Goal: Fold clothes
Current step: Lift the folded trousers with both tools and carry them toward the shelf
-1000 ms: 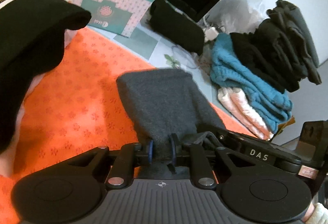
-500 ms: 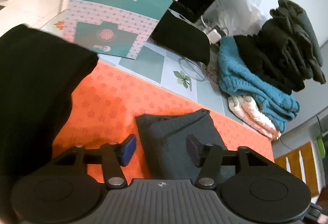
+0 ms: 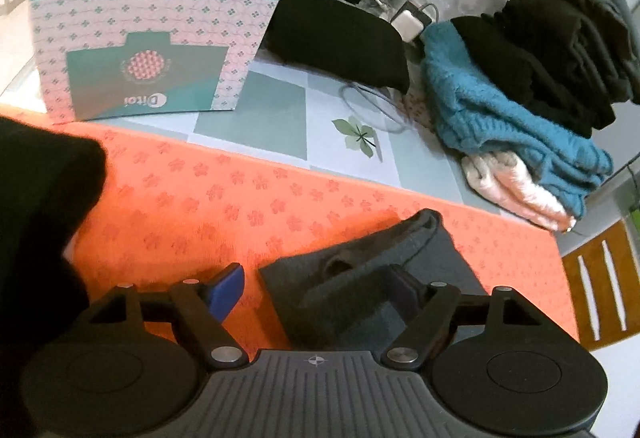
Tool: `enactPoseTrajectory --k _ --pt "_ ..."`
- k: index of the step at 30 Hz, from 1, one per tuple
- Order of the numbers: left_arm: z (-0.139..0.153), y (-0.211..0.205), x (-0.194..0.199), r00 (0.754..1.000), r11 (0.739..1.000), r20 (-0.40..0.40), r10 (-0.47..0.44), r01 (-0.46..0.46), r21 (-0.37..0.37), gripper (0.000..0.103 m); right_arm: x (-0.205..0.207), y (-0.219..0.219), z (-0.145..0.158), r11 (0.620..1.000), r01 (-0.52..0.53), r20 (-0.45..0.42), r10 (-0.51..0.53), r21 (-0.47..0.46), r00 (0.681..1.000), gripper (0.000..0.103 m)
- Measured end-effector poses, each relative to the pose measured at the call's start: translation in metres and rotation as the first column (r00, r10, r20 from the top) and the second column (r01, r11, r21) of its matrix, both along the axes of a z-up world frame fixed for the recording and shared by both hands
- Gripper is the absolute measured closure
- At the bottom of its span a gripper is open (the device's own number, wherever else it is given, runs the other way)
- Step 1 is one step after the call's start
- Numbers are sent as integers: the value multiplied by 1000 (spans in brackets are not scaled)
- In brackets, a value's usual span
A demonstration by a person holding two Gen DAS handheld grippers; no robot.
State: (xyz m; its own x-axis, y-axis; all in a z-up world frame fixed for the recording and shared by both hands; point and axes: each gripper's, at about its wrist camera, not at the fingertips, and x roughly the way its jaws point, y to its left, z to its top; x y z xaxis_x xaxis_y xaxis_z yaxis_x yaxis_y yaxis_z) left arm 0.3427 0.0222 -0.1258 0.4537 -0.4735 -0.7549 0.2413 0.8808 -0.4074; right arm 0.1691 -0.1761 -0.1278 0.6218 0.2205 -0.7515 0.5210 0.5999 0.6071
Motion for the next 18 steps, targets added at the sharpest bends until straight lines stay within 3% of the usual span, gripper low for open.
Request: enactPoseTrajectory --k 4,7,9,10,12,13,18 --pt "-4 -6 4 999 1000 33 -23 24 -7 21 13 9 1 999 -17 -3 17 -47 1000 16" --pt "-8 -8 3 999 1000 40 -21 21 -11 24 25 15 0 991 -54 -45 49 -119 998 29" --pt "-9 -9 -3 998 998 49 -40 42 -39 49 28 18 2 982 -93 -48 86 -165 995 45" --pt "-10 -9 -6 997 997 55 -49 52 -57 68 30 21 3 976 -113 -48 105 -187 993 51" --pt "-5 -7 -14 997 996 74 -28 34 -77 84 30 19 5 968 -132 -39 127 -214 991 69" --pt "-2 -6 -18 996 996 86 -13 20 -85 93 30 18 8 961 -148 -32 145 -233 989 73" --pt "20 -2 -31 991 987 125 49 -28 -159 97 34 11 32 893 -269 -4 287 -361 958 78"
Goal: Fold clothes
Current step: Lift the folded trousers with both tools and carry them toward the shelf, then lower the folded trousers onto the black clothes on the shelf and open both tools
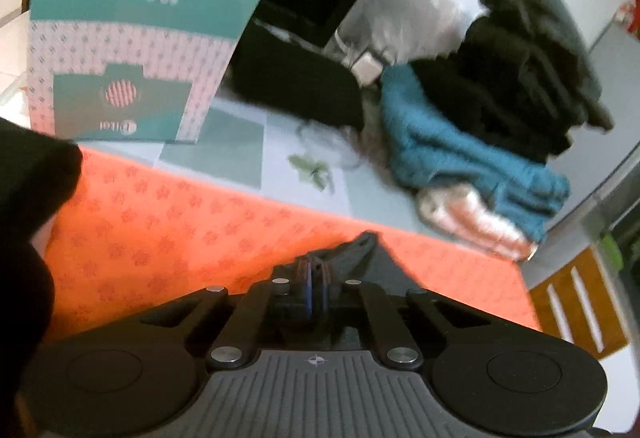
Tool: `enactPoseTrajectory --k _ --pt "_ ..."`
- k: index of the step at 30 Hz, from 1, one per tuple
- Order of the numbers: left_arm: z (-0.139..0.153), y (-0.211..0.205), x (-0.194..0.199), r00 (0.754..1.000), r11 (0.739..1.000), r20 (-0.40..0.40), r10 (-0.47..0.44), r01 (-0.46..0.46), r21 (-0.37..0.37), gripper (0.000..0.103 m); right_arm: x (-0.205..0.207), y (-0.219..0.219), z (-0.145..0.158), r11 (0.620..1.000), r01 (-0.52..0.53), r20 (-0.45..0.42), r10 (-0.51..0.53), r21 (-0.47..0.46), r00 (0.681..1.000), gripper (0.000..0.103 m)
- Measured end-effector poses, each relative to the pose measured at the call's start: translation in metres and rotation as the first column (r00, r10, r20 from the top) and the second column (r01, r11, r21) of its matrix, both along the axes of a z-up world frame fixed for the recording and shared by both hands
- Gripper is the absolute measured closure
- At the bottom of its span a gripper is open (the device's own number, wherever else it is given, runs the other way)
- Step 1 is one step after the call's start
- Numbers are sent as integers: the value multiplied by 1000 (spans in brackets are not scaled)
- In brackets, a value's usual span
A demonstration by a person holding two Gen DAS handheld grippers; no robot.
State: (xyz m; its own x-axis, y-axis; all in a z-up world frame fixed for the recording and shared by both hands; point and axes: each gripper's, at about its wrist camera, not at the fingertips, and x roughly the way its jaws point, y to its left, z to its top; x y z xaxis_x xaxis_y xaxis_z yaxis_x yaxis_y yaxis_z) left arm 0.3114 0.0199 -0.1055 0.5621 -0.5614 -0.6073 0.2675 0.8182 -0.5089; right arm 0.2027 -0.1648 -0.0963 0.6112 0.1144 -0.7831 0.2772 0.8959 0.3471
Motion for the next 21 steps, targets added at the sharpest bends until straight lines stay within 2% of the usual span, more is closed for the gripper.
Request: enactPoseTrajectory --k 5,9,15,21 --pt "20 2 -4 998 995 16 55 -54 -89 97 15 -25 25 991 -101 65 106 -88 992 78" --pt "35 6 0 991 981 44 128 -120 -150 97 39 -41 44 969 -189 126 210 -160 969 78" --pt "43 6 27 971 958 69 230 -213 -191 97 99 -58 59 906 -356 178 399 -231 899 78" --pt "29 4 60 954 943 70 293 -276 -186 99 170 -71 44 814 -500 153 557 -296 816 78"
